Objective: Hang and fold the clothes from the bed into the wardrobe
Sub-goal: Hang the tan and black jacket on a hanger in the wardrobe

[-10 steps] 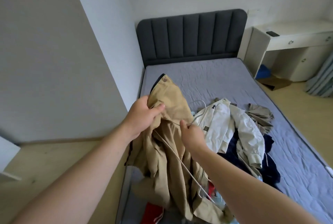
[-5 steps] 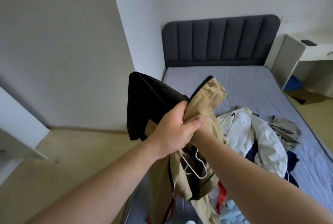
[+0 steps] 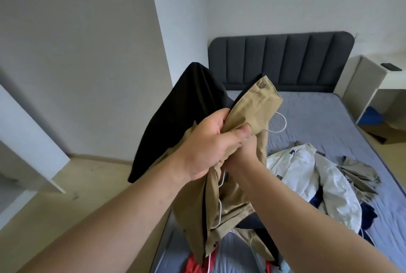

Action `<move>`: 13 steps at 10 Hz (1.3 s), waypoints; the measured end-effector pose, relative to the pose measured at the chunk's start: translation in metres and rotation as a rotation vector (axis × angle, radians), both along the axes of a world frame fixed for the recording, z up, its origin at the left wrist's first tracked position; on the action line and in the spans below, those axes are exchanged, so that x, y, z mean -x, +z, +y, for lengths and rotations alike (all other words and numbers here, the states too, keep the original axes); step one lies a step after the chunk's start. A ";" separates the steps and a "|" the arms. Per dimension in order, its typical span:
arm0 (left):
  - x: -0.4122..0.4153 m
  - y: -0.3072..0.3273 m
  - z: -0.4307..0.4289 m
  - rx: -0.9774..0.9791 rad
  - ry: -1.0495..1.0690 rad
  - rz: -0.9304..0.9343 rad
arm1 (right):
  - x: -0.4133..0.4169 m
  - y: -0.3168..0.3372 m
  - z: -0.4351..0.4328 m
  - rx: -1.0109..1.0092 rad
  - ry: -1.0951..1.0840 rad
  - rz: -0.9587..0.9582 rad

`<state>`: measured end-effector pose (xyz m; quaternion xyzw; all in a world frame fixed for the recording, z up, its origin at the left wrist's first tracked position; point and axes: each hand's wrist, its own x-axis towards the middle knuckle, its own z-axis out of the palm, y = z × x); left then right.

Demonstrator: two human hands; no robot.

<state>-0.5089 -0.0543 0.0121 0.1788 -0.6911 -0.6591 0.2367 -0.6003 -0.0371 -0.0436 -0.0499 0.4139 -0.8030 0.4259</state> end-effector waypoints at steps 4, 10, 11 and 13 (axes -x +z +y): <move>-0.038 0.008 -0.006 -0.145 0.024 0.101 | 0.009 0.005 -0.005 0.132 0.154 -0.123; -0.036 -0.025 -0.060 1.444 0.762 -0.268 | 0.018 0.031 -0.006 -0.124 0.156 0.603; -0.021 -0.026 -0.057 1.282 0.308 -0.443 | 0.013 0.028 -0.006 -0.149 0.174 0.750; -0.017 -0.038 -0.076 1.093 0.228 -0.544 | 0.019 0.020 0.000 -0.260 0.246 1.014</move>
